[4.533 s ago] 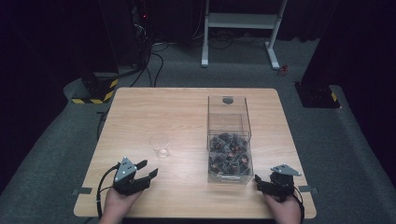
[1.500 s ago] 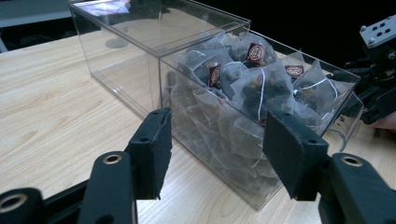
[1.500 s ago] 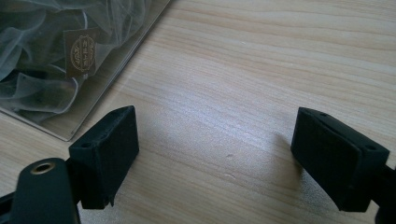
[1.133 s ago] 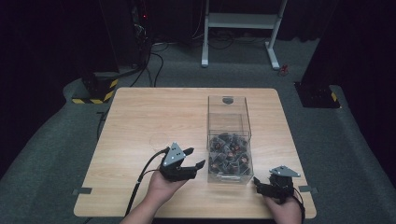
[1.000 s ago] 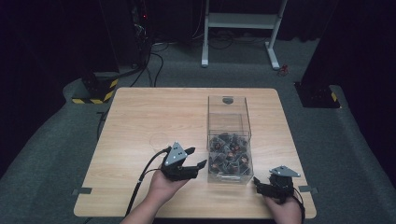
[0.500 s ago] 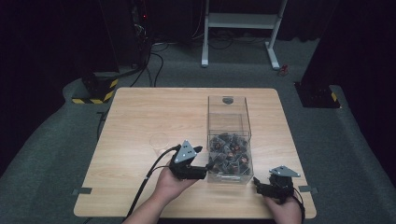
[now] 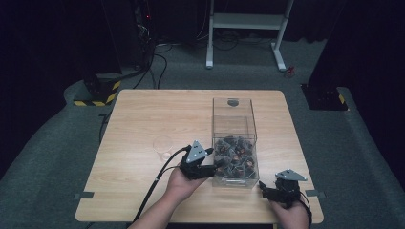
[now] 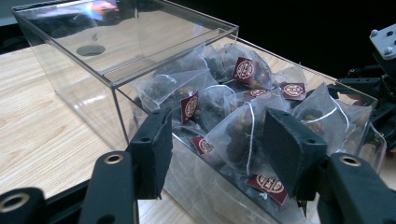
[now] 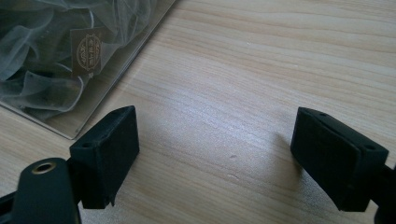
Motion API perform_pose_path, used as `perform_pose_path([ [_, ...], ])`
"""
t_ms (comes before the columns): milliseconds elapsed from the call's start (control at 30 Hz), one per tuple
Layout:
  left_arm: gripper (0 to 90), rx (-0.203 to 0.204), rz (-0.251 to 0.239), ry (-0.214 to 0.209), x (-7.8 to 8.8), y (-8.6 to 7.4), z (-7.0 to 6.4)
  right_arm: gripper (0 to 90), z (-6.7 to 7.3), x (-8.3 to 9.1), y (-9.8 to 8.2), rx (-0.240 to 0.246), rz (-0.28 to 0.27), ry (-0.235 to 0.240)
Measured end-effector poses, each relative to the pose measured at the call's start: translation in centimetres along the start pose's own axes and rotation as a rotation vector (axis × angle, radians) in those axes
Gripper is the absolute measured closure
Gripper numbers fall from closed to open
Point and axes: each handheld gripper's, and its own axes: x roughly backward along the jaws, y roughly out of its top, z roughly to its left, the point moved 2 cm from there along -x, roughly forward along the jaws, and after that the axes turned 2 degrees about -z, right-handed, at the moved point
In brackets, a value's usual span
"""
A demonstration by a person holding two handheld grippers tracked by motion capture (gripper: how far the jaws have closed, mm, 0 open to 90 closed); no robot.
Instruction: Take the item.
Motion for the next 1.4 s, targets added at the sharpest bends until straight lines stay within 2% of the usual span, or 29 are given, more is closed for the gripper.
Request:
perform_pose_path([
  [133,45.1,-0.007,0.003,0.005,-0.3,-0.1,-0.2,15.3,0.0,0.0,0.0,-0.001,0.001,0.001],
  [300,49.4,-0.044,-0.003,0.035,-0.4,-0.2,-0.4,15.3,0.0,0.0,0.0,-0.001,0.001,0.002],
  [400,51.4,-0.020,-0.017,0.034,-0.4,-0.3,-0.5,15.3,0.0,0.0,0.0,0.002,0.000,0.003],
  [433,52.7,-0.040,-0.017,0.045,-0.2,-0.4,-0.4,15.4,0.0,0.0,0.0,0.001,0.001,0.004],
  [533,53.1,-0.042,-0.026,0.049,-0.2,-0.5,-0.5,15.5,0.0,0.0,0.0,0.010,0.000,0.006],
  [767,56.1,-0.032,-0.028,0.031,-0.3,-0.4,-0.8,15.5,0.0,0.0,0.0,0.009,0.000,0.008],
  [967,63.3,-0.025,-0.023,0.005,-0.5,-0.3,-1.0,15.6,0.0,0.0,0.0,0.010,0.000,0.009],
  [1100,71.7,-0.014,-0.023,-0.016,-0.5,-0.3,-1.1,15.6,0.0,0.0,0.0,0.010,0.000,0.009],
  [1267,89.4,-0.001,-0.032,-0.050,-0.5,-0.4,-1.1,15.6,0.0,0.0,0.0,0.010,0.000,0.009],
  [1400,90.0,0.026,-0.048,-0.054,-0.3,-0.4,-1.1,15.6,0.0,0.0,0.0,0.009,0.000,0.010],
])
